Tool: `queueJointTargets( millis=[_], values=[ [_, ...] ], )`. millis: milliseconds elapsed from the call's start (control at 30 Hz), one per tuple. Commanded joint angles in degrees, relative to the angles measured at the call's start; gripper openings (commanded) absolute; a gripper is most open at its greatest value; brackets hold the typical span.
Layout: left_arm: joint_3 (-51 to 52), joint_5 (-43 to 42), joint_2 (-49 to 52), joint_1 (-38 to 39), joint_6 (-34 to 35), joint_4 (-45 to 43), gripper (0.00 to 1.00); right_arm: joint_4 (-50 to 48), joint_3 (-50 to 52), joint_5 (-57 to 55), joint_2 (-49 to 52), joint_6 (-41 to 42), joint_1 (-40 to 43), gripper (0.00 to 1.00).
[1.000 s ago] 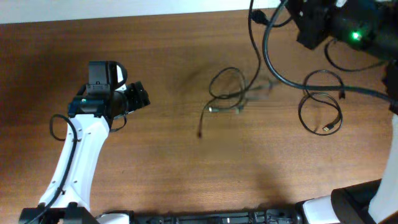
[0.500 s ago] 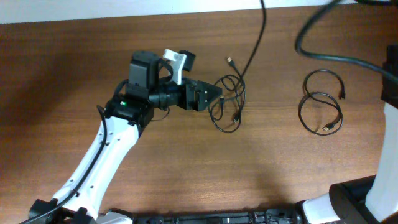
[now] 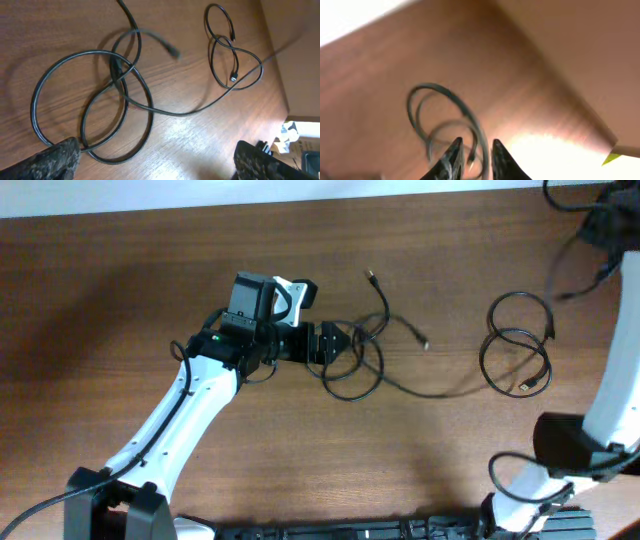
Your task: Untangle cables
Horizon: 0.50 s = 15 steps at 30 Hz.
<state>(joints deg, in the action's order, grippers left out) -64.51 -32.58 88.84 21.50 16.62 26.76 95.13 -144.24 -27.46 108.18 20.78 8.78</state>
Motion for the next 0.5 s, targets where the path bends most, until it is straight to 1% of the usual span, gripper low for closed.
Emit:
queueJointTargets(
  millis=[0, 33, 67, 100, 133, 167, 200, 233, 267, 300, 367, 400, 467],
  values=[
    [0.0, 1.0, 0.3, 0.2, -0.9, -0.1, 0.99, 2.2, -0.3, 19.6, 5.1, -1.5, 3.1, 0.93],
    [0.0, 2.4, 0.3, 0.2, -0.9, -0.1, 0.99, 2.2, -0.3, 32.2, 6.6, -11.2, 3.0, 0.93],
    [0.0, 3.4, 0.3, 0.2, -0.9, -0.1, 0.99, 2.2, 0.3, 42.4, 7.4, -19.5, 1.8, 0.93],
    [0.0, 5.0, 0.3, 0.1, -0.9, 0.0, 1.0, 2.2, 1.8, 45.4, 7.4, -23.8, 0.1, 0.93],
    [0.0, 8.4, 0.3, 0.0, -0.9, 0.1, 0.98, 2.2, 5.1, 45.2, 7.4, -28.0, -3.1, 0.92],
    [0.0, 10.2, 0.3, -0.7, -0.8, 0.1, 0.97, 2.2, 9.6, 44.6, 7.4, -30.9, -6.0, 0.91],
    [0.0, 10.2, 0.3, -1.8, -0.8, 0.1, 0.97, 2.2, 12.2, 44.6, 7.4, -32.3, -7.2, 0.88],
    [0.0, 10.3, 0.3, -3.2, -0.3, 0.2, 0.97, 0.9, 18.3, 44.6, 7.4, -32.8, -9.4, 0.84],
    [0.0, 12.1, 0.3, -5.5, 1.9, 0.6, 0.97, -2.1, 25.7, 44.9, 7.4, -32.7, -11.7, 0.77],
    [0.0, 13.2, 0.3, -7.6, 3.3, 1.0, 0.98, -4.7, 31.4, 44.9, 7.4, -32.7, -13.9, 0.76],
    [0.0, 13.1, 0.3, -10.4, 3.3, 1.1, 0.98, -10.7, 40.2, 44.9, 7.4, -32.3, -18.3, 0.73],
    [0.0, 13.1, 0.3, -11.3, 3.3, 1.4, 0.98, -13.2, 43.1, 44.9, 7.4, -31.7, -20.1, 0.73],
    [0.0, 13.1, 0.3, -13.2, 3.3, 1.9, 0.98, -21.4, 51.8, 44.9, 7.4, -27.9, -24.9, 0.72]
  ],
)
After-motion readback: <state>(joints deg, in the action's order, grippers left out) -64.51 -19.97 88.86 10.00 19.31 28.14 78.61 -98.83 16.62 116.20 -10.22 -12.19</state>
